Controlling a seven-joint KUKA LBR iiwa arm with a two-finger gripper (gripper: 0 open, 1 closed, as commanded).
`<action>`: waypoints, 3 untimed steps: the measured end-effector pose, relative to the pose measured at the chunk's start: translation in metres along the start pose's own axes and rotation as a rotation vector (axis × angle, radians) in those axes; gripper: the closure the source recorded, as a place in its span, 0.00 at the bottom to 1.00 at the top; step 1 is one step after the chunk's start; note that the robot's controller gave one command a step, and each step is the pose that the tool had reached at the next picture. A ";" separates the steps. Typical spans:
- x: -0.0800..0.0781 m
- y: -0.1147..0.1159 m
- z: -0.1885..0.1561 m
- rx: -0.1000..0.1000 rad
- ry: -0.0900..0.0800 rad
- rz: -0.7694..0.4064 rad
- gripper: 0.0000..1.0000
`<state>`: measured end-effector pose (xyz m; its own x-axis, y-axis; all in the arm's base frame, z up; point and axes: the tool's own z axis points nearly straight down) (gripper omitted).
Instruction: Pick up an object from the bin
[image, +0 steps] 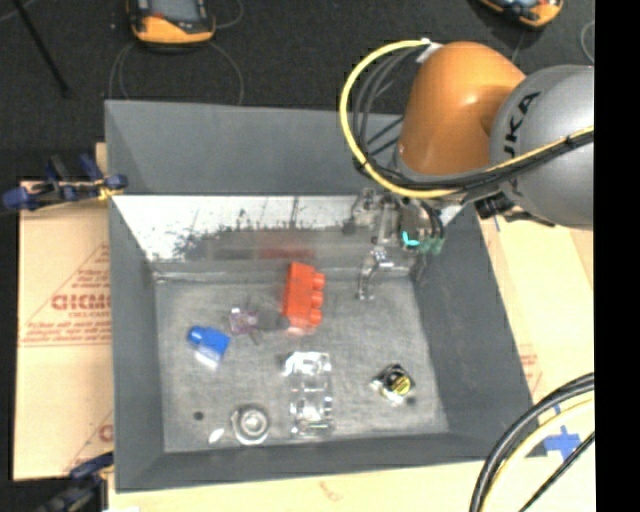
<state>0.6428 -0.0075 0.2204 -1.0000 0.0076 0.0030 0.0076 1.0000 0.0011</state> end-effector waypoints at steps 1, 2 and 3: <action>-0.013 0.047 0.121 0.002 -0.027 -0.314 0.00; -0.017 0.035 0.115 0.006 -0.022 -0.588 0.00; -0.014 0.044 0.100 0.005 -0.011 -0.995 0.00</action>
Offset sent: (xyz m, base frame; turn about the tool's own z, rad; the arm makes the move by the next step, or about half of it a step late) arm 0.0072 0.0535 -0.1504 -0.3313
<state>0.6564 0.0364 0.1203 -0.5510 -0.8345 -0.0060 -0.8344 0.5511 -0.0057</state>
